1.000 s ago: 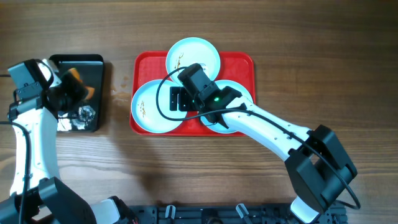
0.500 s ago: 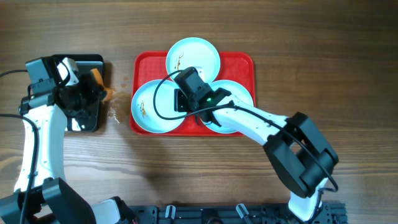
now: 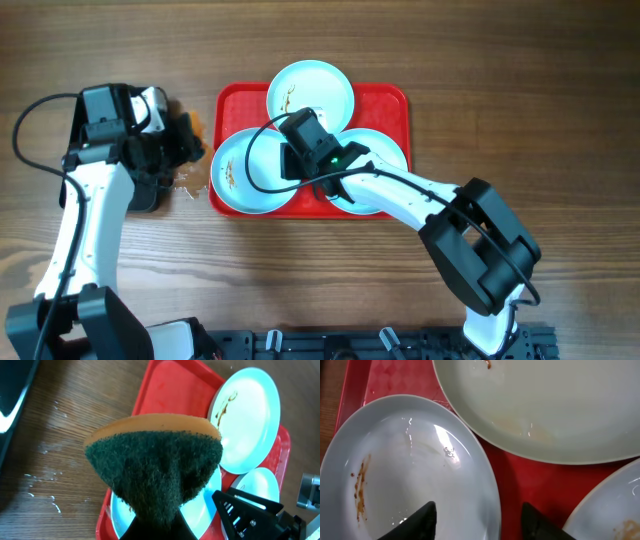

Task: Clean dirty plates on tray and stack at the side
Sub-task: 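Scrub the held plate with the sponge in the left gripper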

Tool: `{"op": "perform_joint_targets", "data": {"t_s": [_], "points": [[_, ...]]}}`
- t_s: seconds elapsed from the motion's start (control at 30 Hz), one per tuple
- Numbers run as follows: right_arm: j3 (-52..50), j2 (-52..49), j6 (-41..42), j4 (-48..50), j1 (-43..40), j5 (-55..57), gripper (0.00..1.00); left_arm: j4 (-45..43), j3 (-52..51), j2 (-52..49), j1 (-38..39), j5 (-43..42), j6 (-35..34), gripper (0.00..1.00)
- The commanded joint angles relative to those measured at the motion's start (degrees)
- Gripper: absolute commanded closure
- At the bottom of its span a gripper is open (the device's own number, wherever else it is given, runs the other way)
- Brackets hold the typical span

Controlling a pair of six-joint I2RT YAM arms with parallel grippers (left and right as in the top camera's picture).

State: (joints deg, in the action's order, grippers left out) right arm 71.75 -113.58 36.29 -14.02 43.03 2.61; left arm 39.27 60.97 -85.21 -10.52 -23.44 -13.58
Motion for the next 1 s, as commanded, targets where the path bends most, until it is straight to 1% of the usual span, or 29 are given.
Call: {"op": "perform_joint_targets", "data": {"t_s": [0.0, 0.1, 0.13, 0.23, 0.37, 0.4, 0.43, 0.53, 0.73, 0.97], "points": [[0.9, -1.8, -0.3, 0.2, 0.1, 0.2, 0.64, 0.9, -0.4, -2.9, 1.7, 0.3, 1.4, 0.96], [0.9, -2.1, -0.3, 0.3, 0.1, 0.2, 0.76, 1.3, -0.4, -4.3, 3.3, 0.3, 1.4, 0.96], [0.9, -2.3, -0.3, 0.3, 0.1, 0.2, 0.78, 1.4, -0.4, -4.7, 4.2, 0.3, 1.4, 0.96], [0.9, -3.2, -0.2, 0.3, 0.1, 0.2, 0.81, 1.3, -0.4, -5.7, 6.4, 0.3, 1.4, 0.96], [0.9, -3.4, -0.2, 0.2, 0.1, 0.2, 0.9, 1.0, -0.4, -8.3, 8.3, 3.0, 1.4, 0.96], [0.9, -3.4, -0.2, 0.2, 0.1, 0.2, 0.91, 1.0, -0.4, -9.0, 8.3, 2.9, 1.1, 0.96], [0.9, -3.4, -0.1, 0.2, 0.1, 0.2, 0.95, 1.1, -0.4, -10.6, 8.4, 1.5, 1.1, 0.96], [0.9, -3.4, -0.1, 0.3, 0.0, 0.2, 0.96, 1.1, -0.4, -12.7, 9.2, -1.7, 1.2, 0.96], [0.9, -3.4, -0.1, 0.0, -0.3, 0.0, 0.96, -0.1, -0.4, -16.7, 13.1, -1.5, 1.2, 0.96], [0.9, -3.4, -0.1, 0.1, -0.3, 0.0, 0.96, -0.9, -0.4, -19.3, 13.9, -1.4, 0.9, 0.96]]}}
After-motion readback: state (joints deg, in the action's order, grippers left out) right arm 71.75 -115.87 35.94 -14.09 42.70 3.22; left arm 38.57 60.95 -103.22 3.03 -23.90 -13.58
